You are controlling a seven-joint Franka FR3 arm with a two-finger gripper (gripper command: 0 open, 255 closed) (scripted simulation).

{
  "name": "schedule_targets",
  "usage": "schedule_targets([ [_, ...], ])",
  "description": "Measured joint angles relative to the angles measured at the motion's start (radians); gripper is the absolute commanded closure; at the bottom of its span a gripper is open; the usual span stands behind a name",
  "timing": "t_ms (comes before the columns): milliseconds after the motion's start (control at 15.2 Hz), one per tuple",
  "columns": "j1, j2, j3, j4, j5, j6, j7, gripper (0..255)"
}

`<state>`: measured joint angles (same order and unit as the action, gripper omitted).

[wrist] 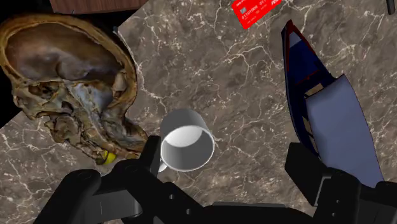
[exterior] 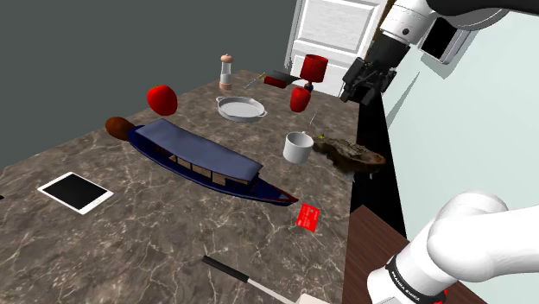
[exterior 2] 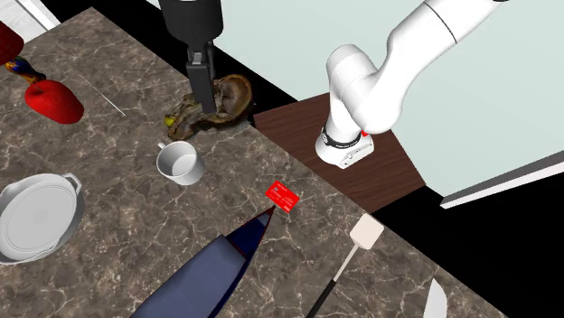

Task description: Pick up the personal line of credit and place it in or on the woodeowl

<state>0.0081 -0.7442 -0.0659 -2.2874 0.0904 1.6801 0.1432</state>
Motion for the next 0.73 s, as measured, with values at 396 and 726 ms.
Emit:
schedule_targets([
  [396, -0.021, 0.026, 0.029, -0.086, 0.053, 0.018, 0.123, 0],
  [726, -0.037, 0.050, 0.066, -0.207, 0.134, 0.052, 0.274, 0],
])
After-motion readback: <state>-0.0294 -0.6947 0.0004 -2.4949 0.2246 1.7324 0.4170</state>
